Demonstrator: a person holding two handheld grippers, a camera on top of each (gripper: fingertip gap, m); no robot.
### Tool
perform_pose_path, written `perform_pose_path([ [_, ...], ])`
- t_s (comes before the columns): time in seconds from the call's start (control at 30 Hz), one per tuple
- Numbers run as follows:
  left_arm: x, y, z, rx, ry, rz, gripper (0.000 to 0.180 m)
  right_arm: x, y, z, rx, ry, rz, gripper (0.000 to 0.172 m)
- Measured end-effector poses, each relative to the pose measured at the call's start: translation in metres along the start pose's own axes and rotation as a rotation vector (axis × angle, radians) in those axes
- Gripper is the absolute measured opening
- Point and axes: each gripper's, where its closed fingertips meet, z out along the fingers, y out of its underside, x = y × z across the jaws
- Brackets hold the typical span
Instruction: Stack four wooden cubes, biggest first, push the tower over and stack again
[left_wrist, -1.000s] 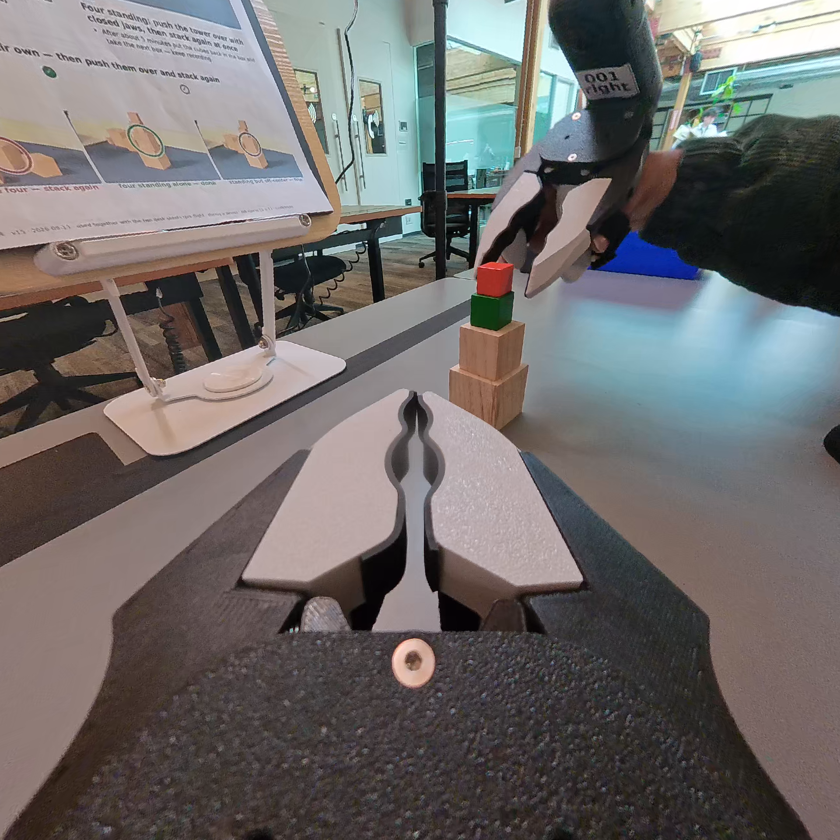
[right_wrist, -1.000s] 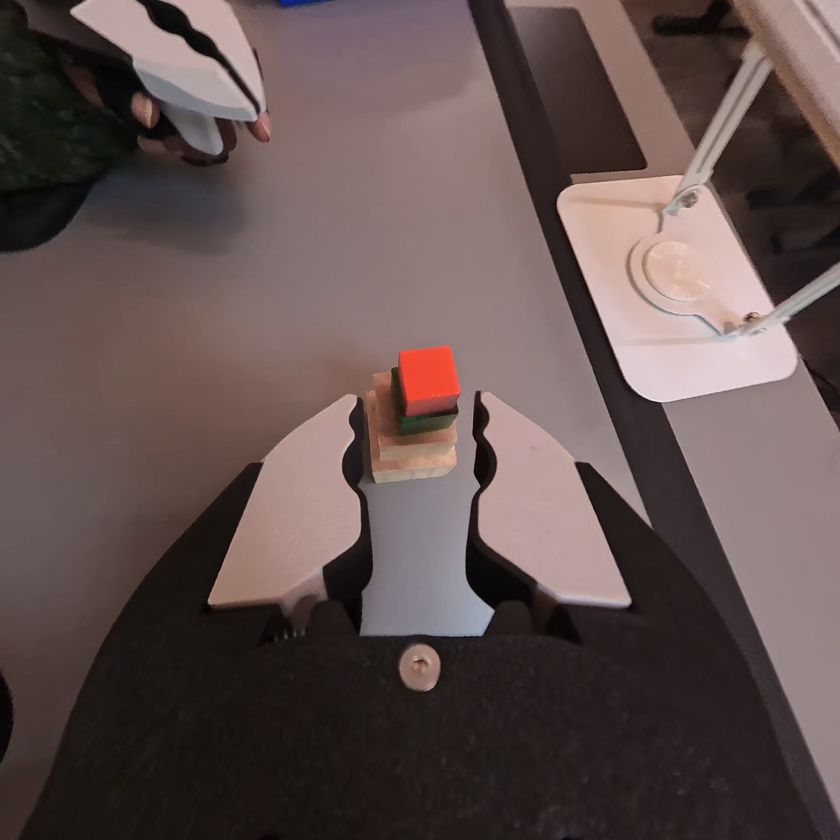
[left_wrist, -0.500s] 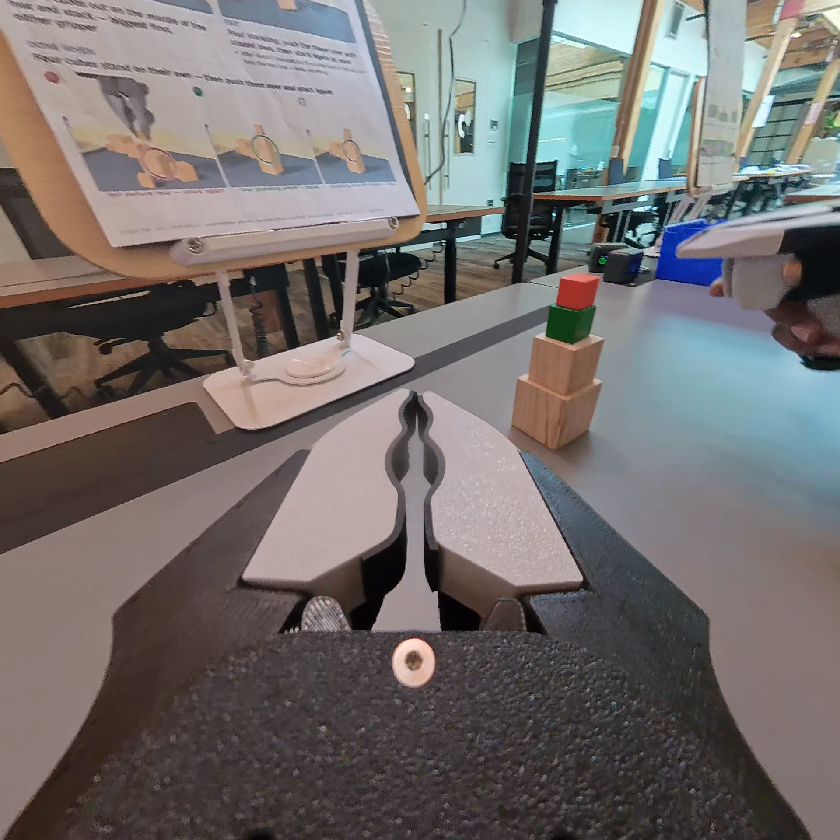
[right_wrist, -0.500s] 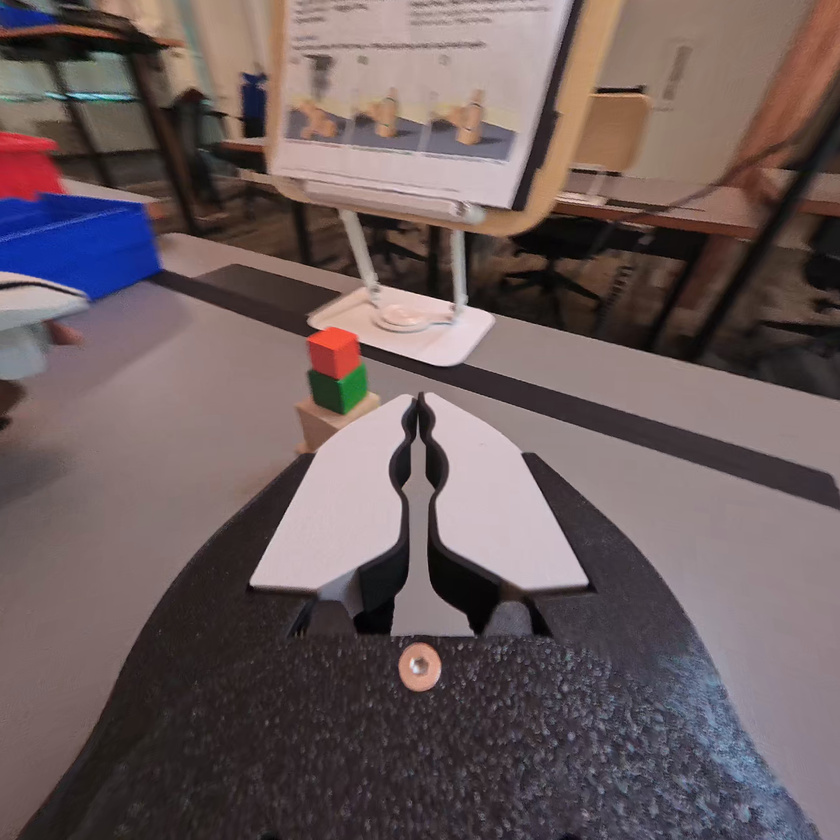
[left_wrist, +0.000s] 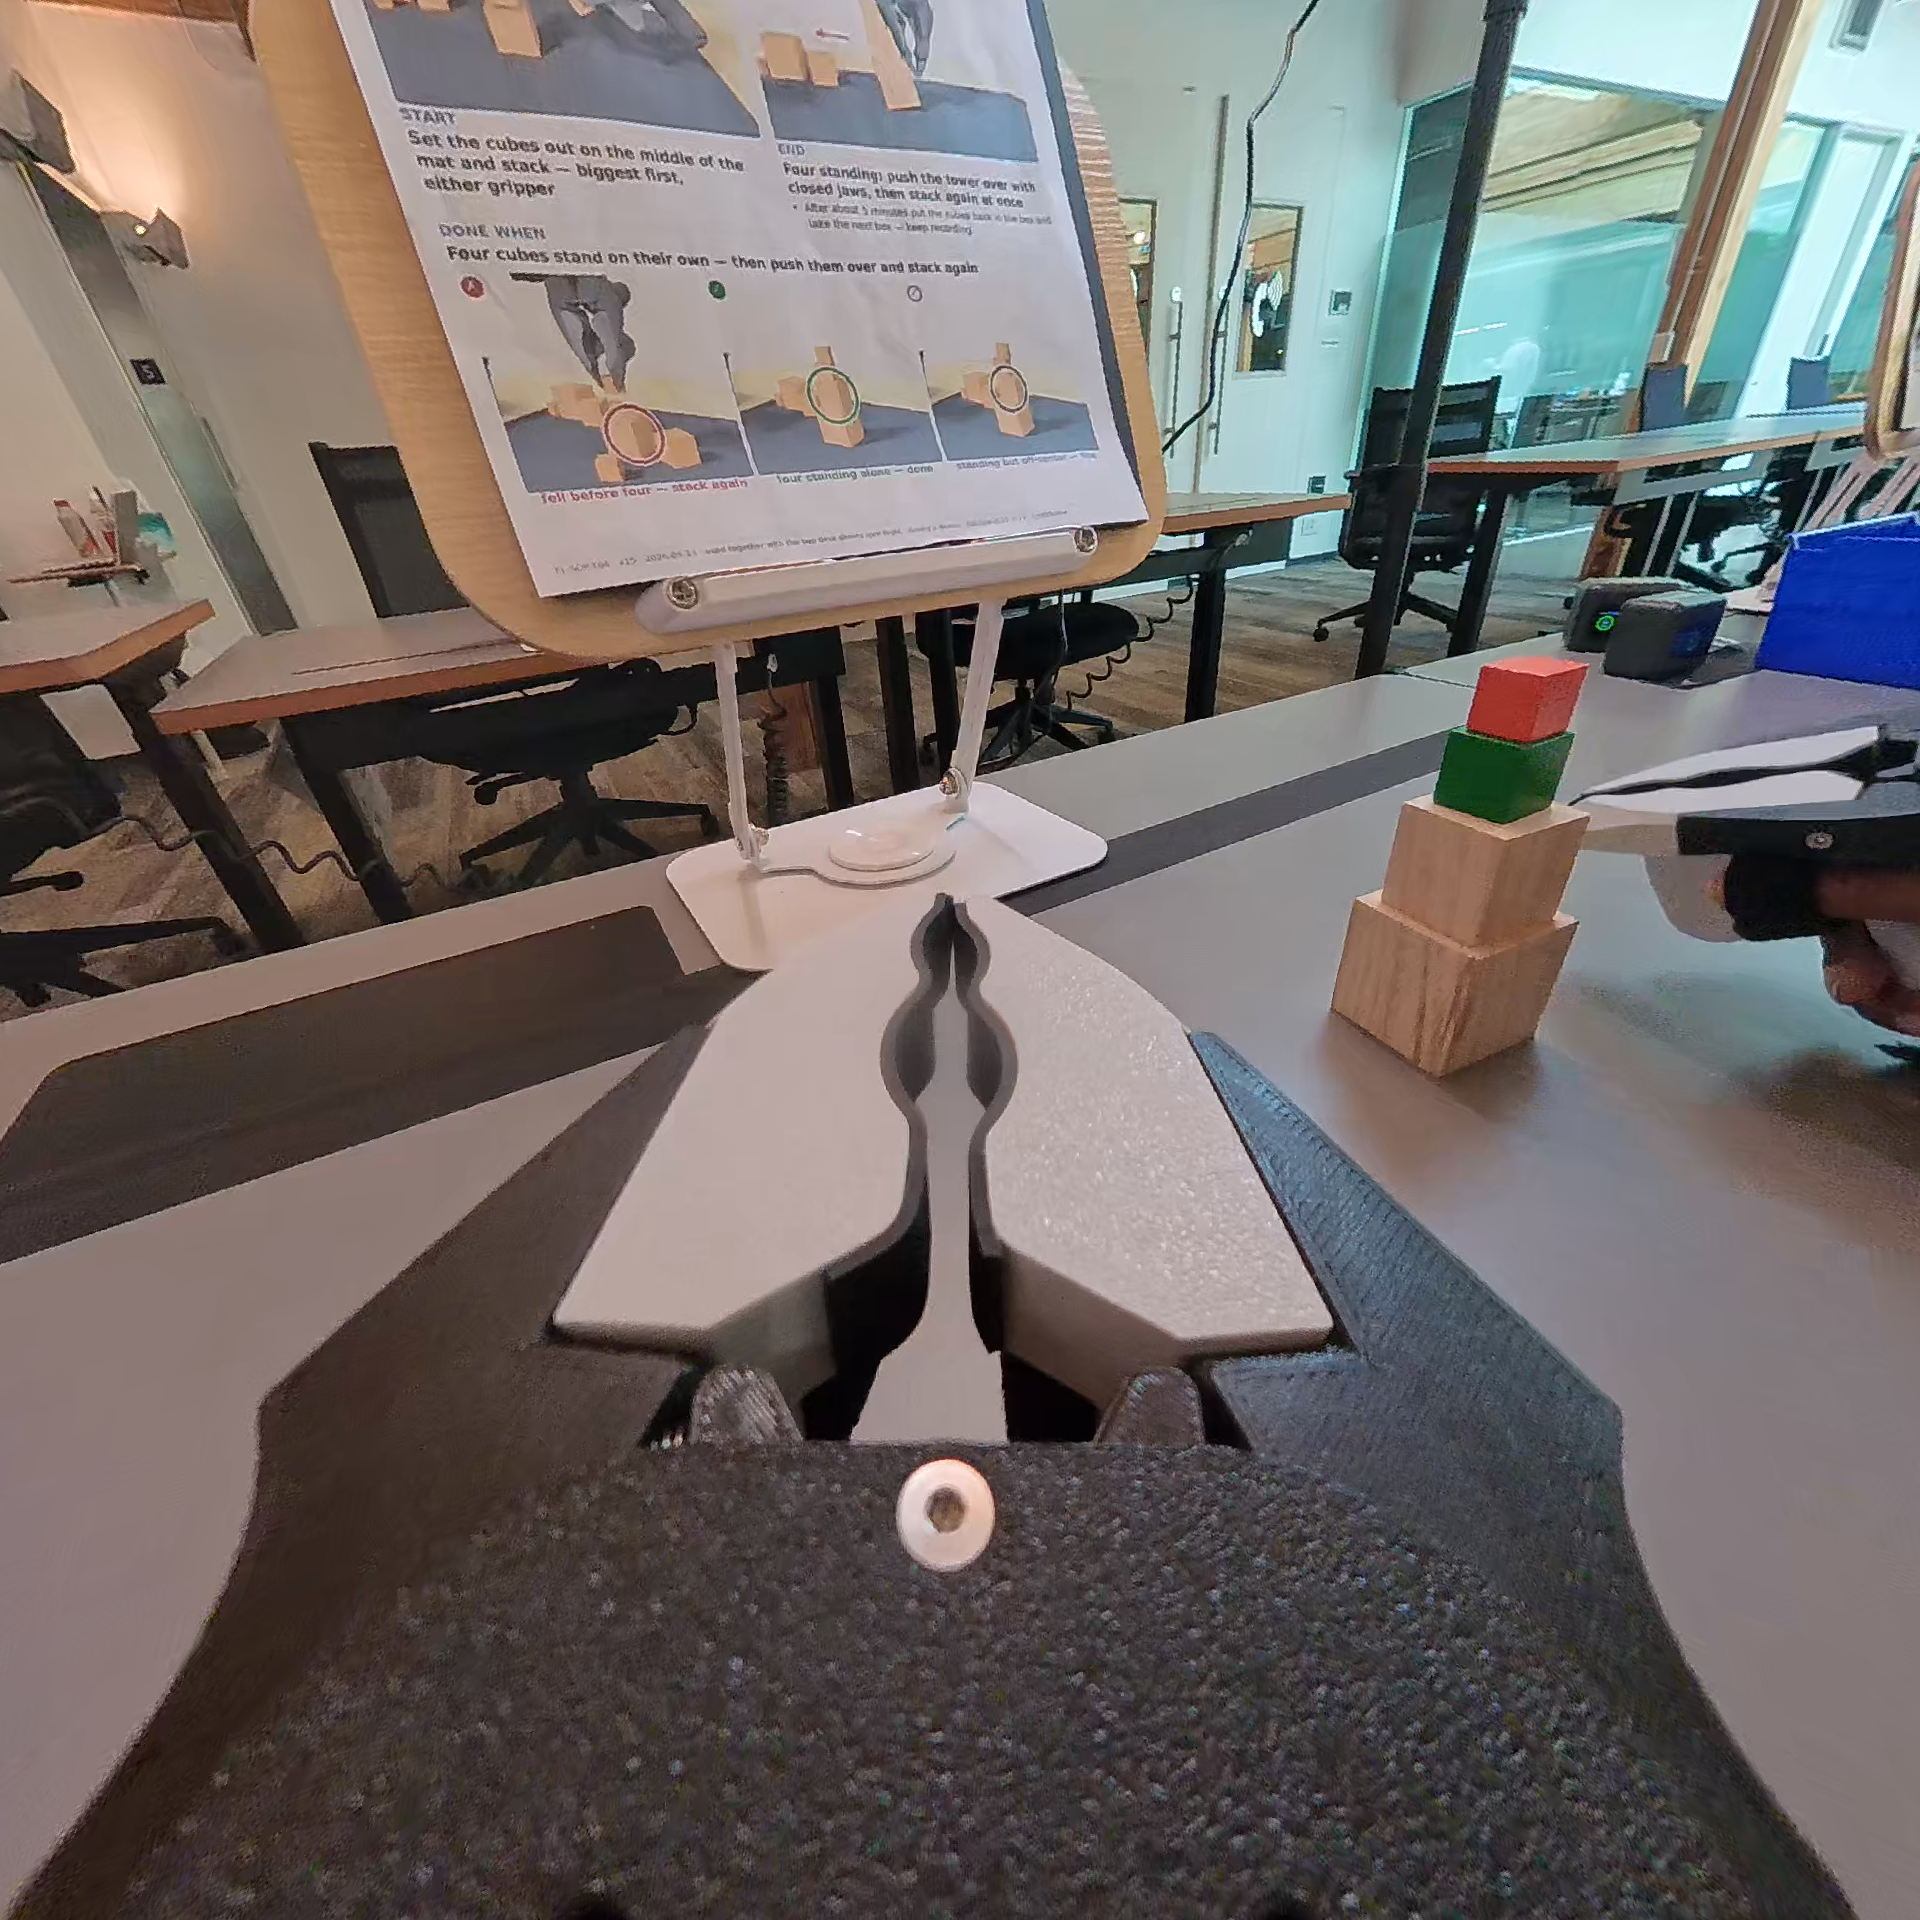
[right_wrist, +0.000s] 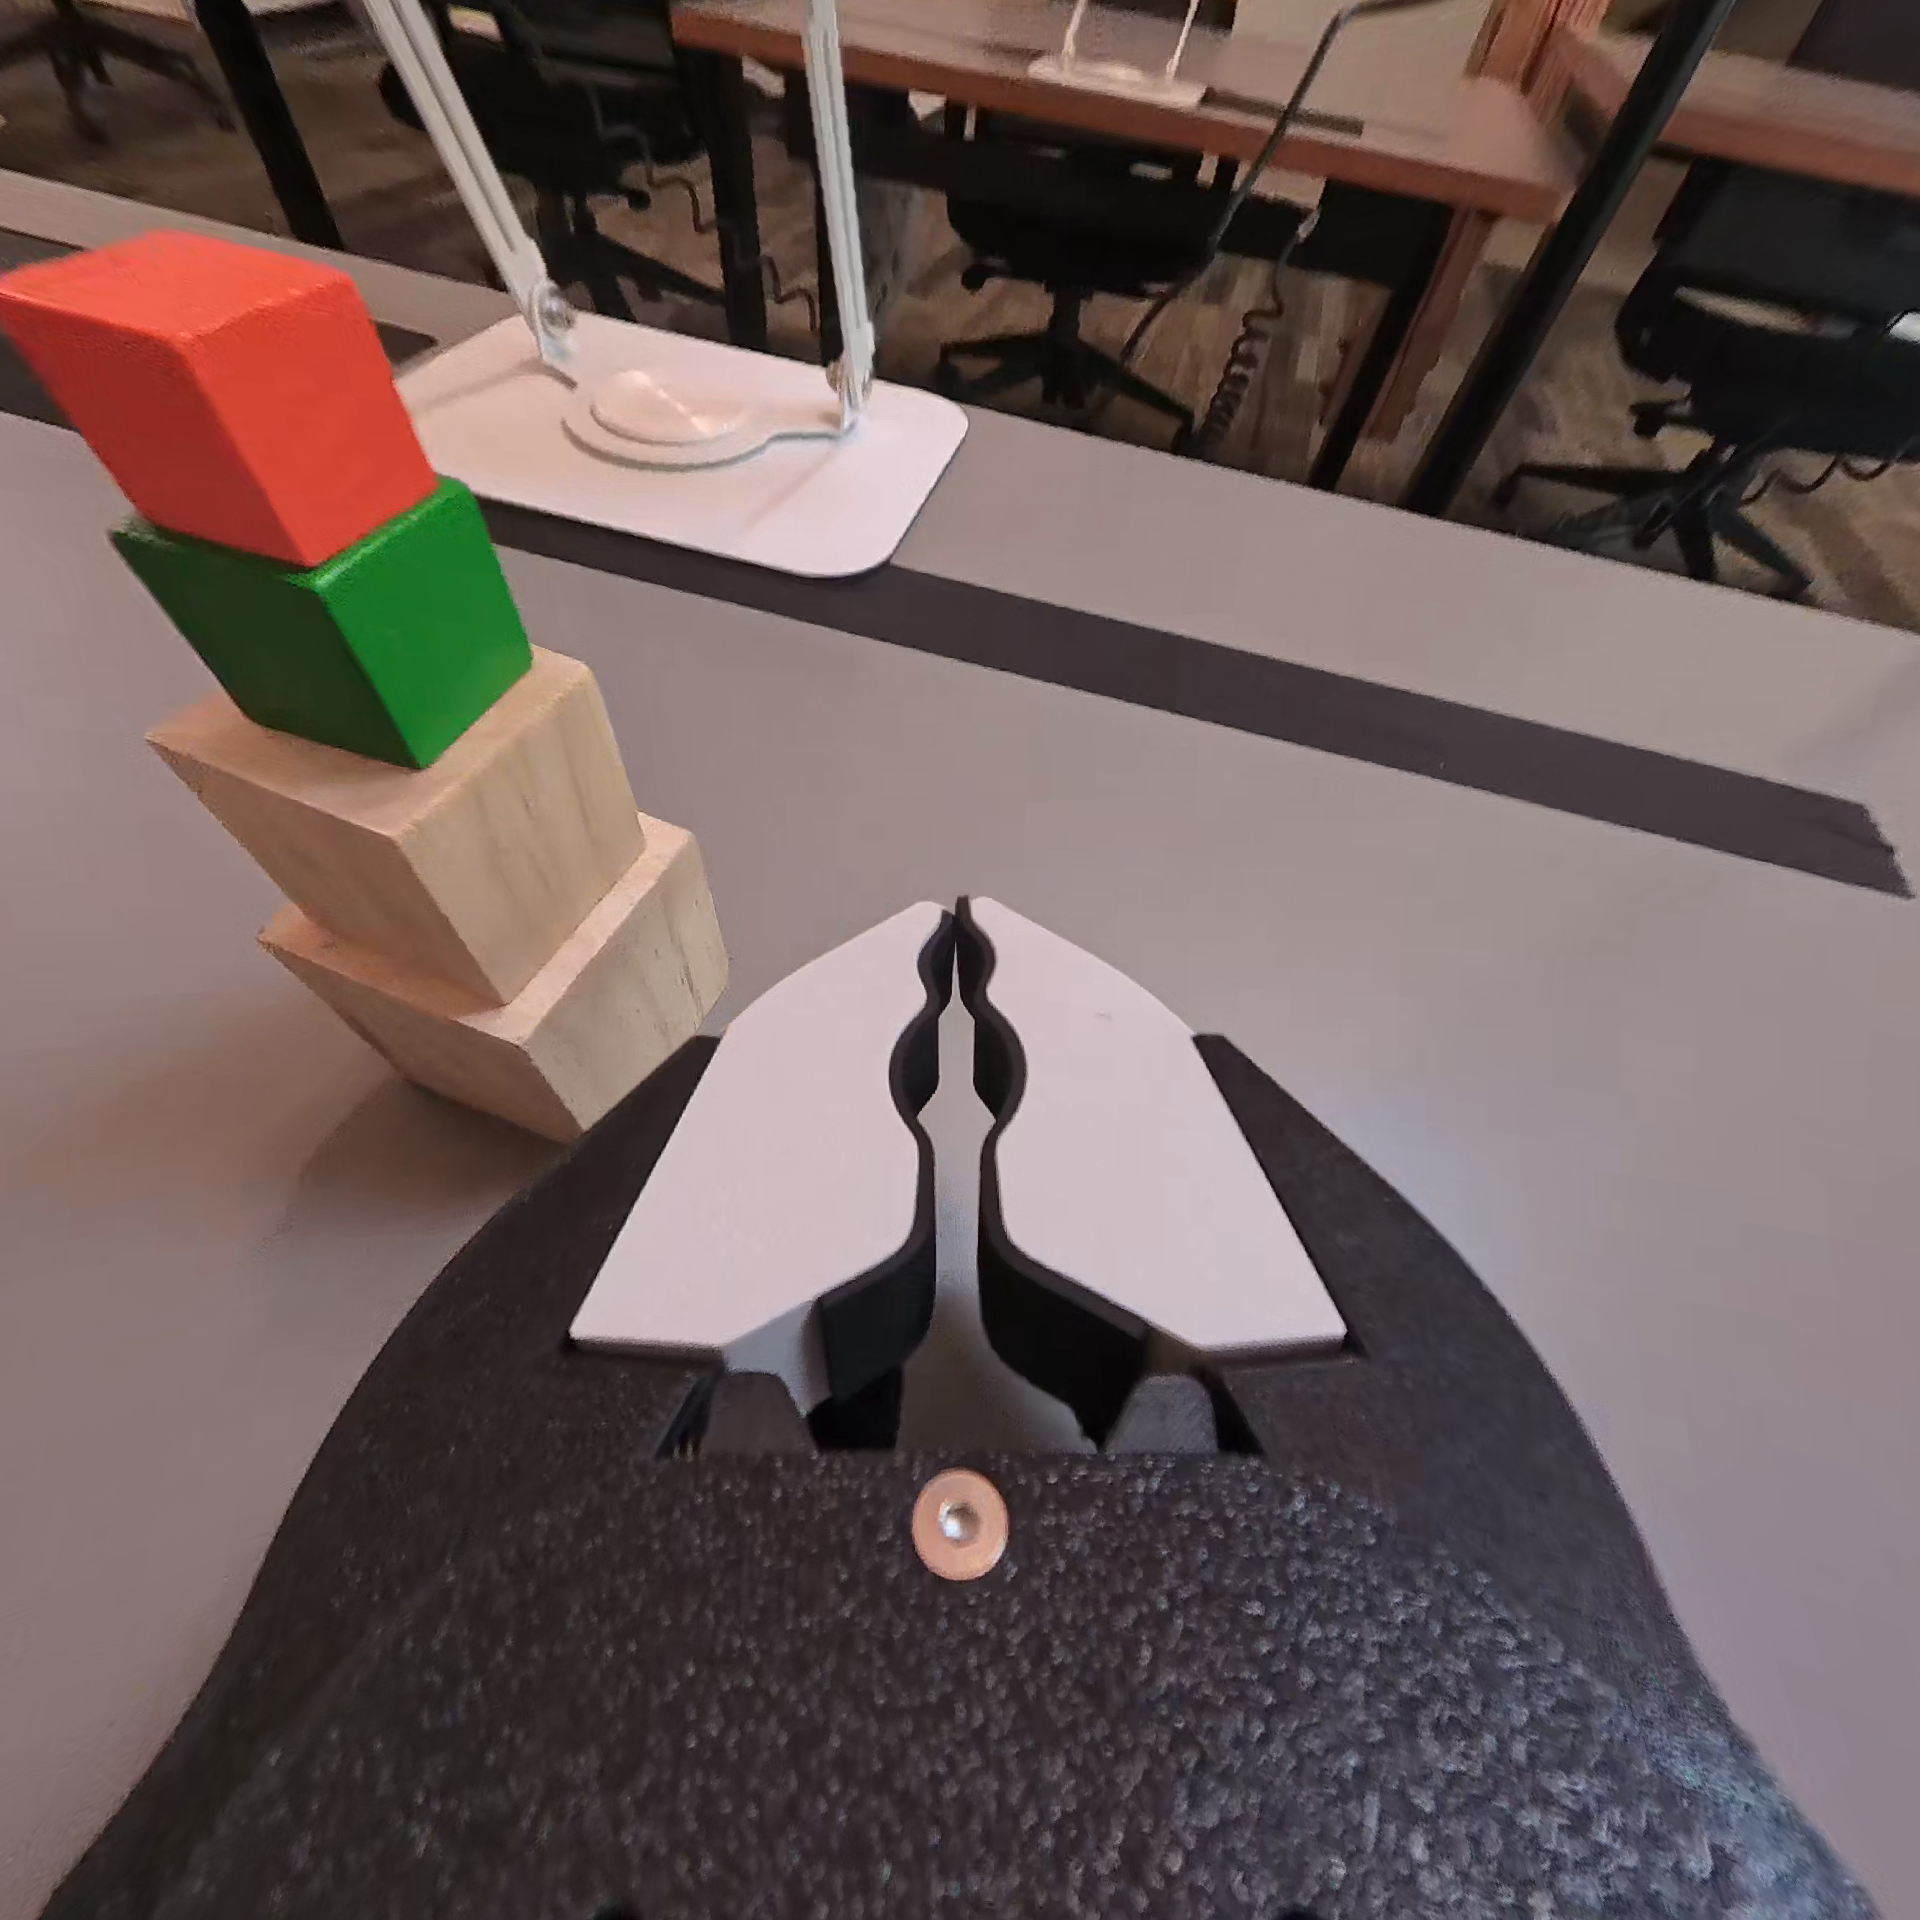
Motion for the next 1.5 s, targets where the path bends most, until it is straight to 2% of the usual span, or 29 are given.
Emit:
perform_pose_path([
  [0.4, -0.005, 0.001, 0.000, 0.005, -0.032, 0.015, 0.000, -0.018, -0.023, 0.005, 0.061, -0.059, -0.030, 0.000],
  [0.8, -0.015, 0.003, 0.000, -0.007, -0.077, -0.024, 0.000, -0.015, -0.020, 0.008, 0.083, -0.032, -0.001, 0.000],
  [0.9, -0.014, 0.003, 0.000, -0.004, -0.075, -0.014, 0.000, -0.046, -0.031, 0.014, 0.105, -0.120, -0.028, 0.000],
  [1.03, -0.018, 0.003, -0.001, -0.009, -0.101, -0.008, 0.000, -0.121, -0.047, 0.015, 0.136, -0.299, -0.227, 0.000],
  [1.13, -0.027, 0.004, -0.003, -0.011, -0.133, -0.027, 0.000, -0.176, -0.051, 0.005, 0.192, -0.424, -0.394, 0.000],
  [1.23, -0.030, 0.003, -0.005, -0.005, -0.141, -0.041, 0.000, -0.204, -0.051, -0.014, 0.250, -0.504, -0.488, 0.000],
  [1.33, -0.029, 0.004, -0.004, -0.009, -0.135, -0.036, 0.000, -0.194, -0.060, -0.030, 0.295, -0.504, -0.443, 0.000],
  [1.5, -0.027, 0.008, -0.002, -0.025, -0.129, -0.033, 0.000, -0.130, -0.090, -0.055, 0.326, -0.405, -0.187, 0.000],
])
